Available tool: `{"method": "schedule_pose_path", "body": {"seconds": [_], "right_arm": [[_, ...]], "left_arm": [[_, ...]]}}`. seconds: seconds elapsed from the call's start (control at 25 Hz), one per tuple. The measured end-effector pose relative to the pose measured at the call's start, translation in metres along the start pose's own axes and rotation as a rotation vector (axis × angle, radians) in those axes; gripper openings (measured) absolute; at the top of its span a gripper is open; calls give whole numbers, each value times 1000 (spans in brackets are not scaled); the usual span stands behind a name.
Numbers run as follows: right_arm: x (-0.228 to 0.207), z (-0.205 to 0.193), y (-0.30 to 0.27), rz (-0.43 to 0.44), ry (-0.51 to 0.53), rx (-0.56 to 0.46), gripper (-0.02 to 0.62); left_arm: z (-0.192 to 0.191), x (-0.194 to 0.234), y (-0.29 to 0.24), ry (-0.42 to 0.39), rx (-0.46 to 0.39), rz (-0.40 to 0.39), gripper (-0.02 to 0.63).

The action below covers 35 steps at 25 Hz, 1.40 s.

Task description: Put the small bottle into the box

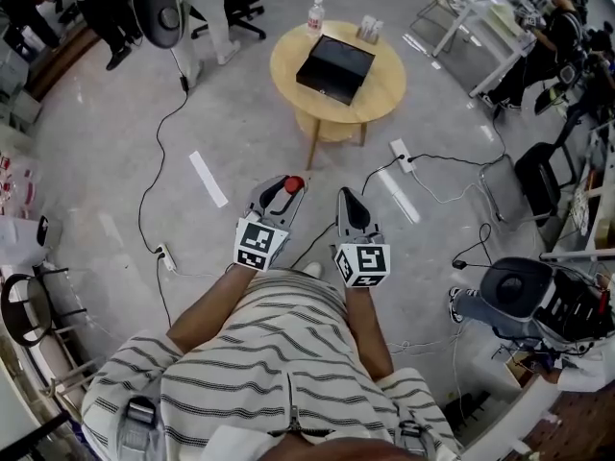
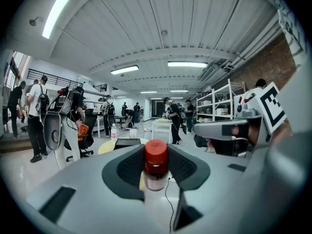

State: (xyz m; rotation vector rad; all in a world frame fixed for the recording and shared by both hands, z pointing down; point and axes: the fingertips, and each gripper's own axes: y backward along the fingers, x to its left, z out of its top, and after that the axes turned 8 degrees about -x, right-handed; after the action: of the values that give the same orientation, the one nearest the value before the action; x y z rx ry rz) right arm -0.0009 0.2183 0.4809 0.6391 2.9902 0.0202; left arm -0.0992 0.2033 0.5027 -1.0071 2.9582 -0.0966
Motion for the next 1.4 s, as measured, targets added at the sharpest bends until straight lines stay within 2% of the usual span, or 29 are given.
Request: {"method": "schedule_pose_path", "body": {"seconds": [0.16, 0.36, 0.64, 0.92, 1.04, 1.24, 1.4], "right_arm": [[2, 4, 9, 23, 0, -21, 9], [-19, 4, 0, 63, -8, -6, 9], [-42, 1, 18, 49, -26, -19, 9], [-20, -22, 32, 35, -50, -18, 9], [-37, -24, 17, 25, -62, 1, 9], [-80, -23, -32, 21, -67, 38, 9], [-83, -22, -44, -1, -53, 40, 9]], "left_arm": [[4, -11, 8, -16, -8, 14, 150], [0, -14, -15, 1, 1, 47, 149], [1, -41, -21, -1, -6, 52, 149], [-25, -44, 17, -16, 25, 52, 149], [-21, -40, -2, -27, 43, 55, 150], [-18, -18, -64, -15, 67, 48, 150], [-20, -2, -79, -5, 61, 31, 150]]}}
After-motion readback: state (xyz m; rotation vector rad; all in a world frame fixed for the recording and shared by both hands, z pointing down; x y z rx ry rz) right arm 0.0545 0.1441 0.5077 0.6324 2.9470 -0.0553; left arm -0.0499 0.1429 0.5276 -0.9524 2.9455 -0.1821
